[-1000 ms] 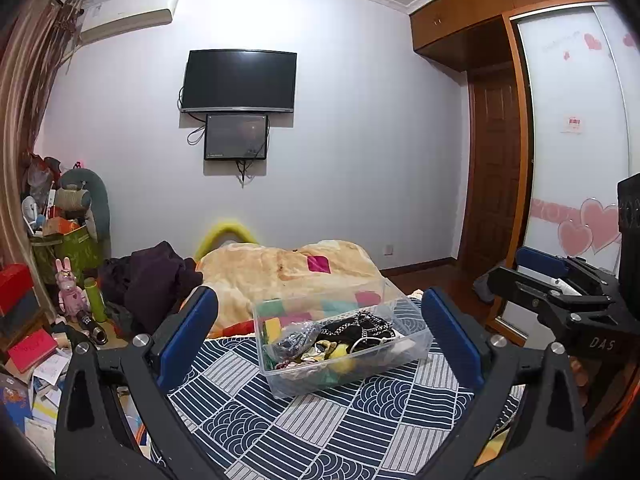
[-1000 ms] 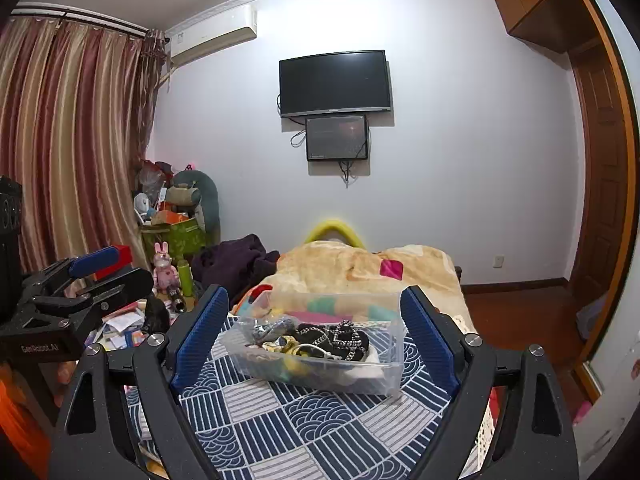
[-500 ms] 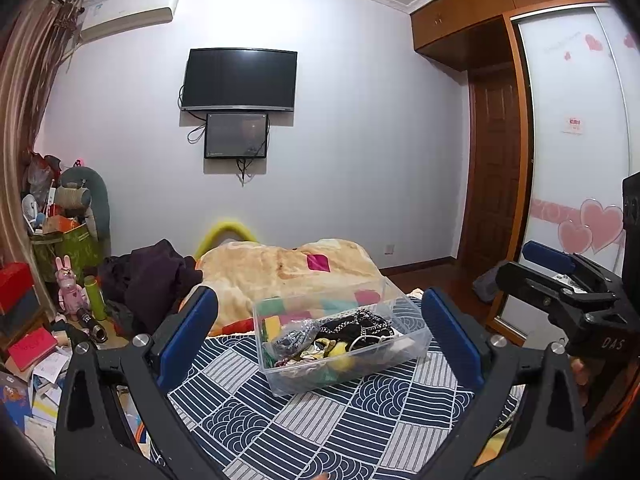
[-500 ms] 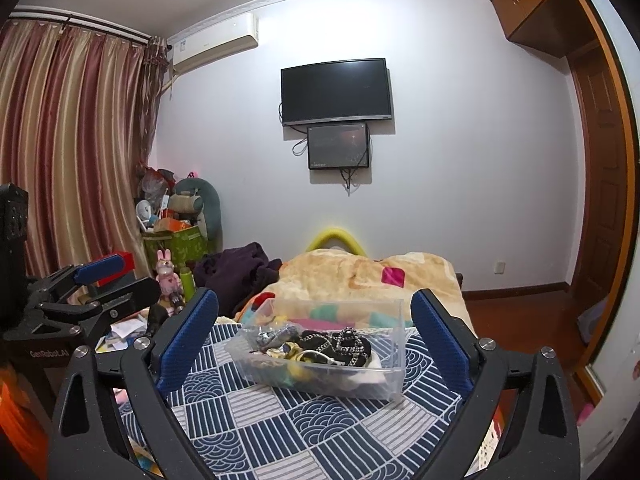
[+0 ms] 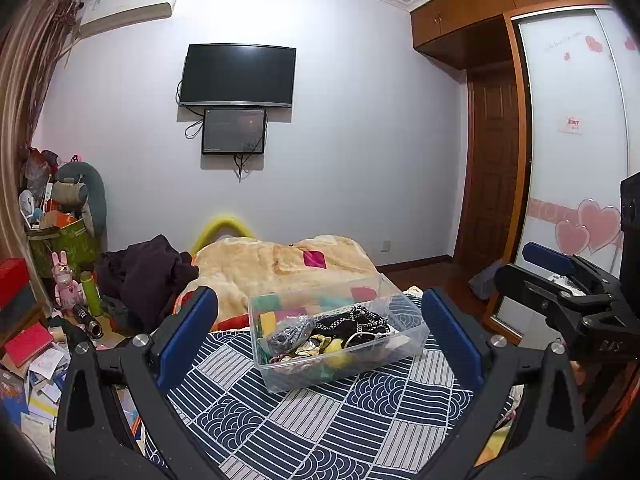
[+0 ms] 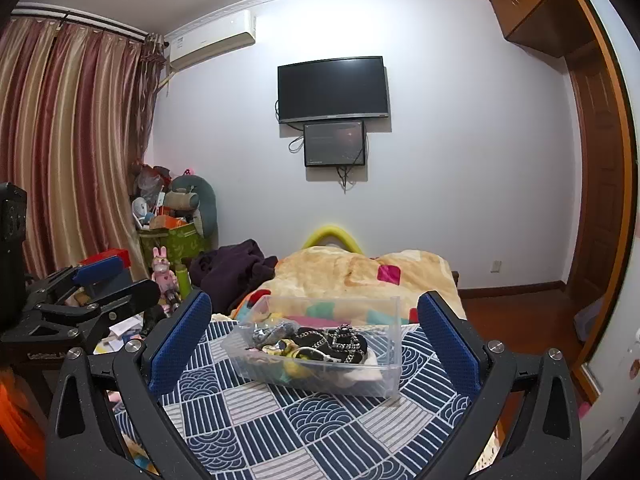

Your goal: Organize soft objects

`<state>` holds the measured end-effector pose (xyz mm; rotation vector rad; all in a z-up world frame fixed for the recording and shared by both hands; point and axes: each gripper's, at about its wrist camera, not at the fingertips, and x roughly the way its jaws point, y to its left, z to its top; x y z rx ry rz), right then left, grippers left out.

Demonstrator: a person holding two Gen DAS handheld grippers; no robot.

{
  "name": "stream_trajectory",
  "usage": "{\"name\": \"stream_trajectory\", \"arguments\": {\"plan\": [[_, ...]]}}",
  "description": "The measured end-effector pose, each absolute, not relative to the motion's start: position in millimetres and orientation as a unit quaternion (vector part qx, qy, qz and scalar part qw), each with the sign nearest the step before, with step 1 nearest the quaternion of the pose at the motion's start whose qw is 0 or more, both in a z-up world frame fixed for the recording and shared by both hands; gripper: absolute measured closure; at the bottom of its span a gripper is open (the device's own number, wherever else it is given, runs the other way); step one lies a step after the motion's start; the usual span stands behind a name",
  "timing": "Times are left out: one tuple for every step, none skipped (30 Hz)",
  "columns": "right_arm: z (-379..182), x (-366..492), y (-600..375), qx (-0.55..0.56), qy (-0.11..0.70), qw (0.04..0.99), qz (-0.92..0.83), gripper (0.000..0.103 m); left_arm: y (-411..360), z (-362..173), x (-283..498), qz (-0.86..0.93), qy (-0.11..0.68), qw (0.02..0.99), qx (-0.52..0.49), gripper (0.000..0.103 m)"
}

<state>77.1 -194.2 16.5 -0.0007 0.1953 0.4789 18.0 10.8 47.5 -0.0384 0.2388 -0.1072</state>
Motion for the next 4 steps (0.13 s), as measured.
{"name": "stream_trajectory", "arguments": {"plan": [[16.7,77.6,-194.3,0.001,0.097,0.967,0.237,0.000,10.7,47.4,18.0,-0.053,0.119,0.991,-0.019,0.000],[15.6,77.3,-194.7,0.001,0.098,0.967,0.237,0.000,11.0,47.5,17.6,-0.053,0.119,0.991,-0.020,0.000],[15.4,77.4,-194.9,0.002,0.099,0.967,0.237,0.000,10.8,47.4,18.1,-0.053,0.119,0.991,-0.020,0.000],[15.0,77.6,-195.0,0.002,0.099,0.967,0.236,0.000,10.9,47.4,18.3,-0.053,0.120,0.991,-0.020,0.000]]}}
